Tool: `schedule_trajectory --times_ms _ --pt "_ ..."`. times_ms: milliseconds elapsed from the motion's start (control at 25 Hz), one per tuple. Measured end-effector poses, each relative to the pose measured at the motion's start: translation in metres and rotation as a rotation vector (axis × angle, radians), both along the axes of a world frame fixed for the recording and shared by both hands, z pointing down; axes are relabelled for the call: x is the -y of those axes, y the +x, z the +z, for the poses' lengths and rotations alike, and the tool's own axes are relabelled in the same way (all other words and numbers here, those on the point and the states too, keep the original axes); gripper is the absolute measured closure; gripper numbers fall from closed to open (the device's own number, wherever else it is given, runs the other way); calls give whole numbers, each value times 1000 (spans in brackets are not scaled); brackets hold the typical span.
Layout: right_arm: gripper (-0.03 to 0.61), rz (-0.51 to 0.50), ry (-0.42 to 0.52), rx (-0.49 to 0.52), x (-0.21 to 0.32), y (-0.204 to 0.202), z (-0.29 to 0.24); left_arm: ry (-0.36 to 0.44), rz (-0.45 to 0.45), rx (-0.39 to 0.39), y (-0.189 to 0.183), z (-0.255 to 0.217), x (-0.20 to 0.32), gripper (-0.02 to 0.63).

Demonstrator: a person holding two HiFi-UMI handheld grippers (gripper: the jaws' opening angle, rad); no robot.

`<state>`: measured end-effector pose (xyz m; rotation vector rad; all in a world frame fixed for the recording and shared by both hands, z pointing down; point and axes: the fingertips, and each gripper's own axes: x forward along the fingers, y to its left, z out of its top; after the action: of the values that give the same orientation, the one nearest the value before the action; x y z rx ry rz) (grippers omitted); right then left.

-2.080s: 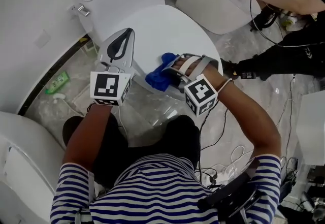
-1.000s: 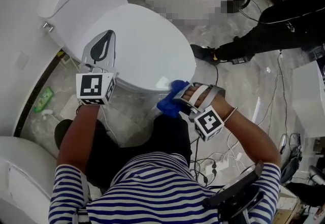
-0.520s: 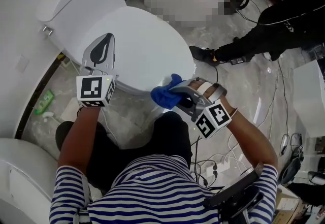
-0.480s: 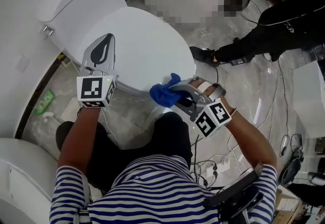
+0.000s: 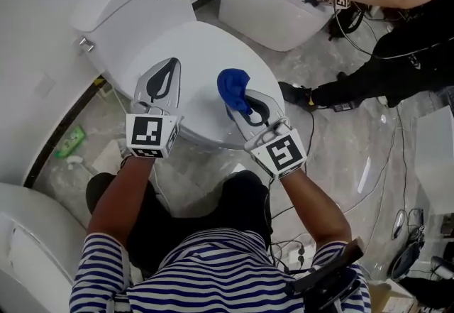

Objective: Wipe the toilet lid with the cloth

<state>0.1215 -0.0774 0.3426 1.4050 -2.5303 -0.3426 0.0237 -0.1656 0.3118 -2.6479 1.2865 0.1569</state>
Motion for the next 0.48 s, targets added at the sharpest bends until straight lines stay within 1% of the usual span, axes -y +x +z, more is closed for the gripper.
schedule_trajectory --times_ms 120,240,360,480 --pt "509 78 54 145 24 -3 -13 -2 3 -6 2 0 0 611" --pt "509 158 103 248 44 -6 -23 -6 -1 -16 2 -1 2 611" --pt "509 224 122 312 62 -10 -24 -7 -6 -23 0 -3 5 610" --pt "511 266 115 348 72 -12 -18 -11 -17 -30 -3 -3 8 610"
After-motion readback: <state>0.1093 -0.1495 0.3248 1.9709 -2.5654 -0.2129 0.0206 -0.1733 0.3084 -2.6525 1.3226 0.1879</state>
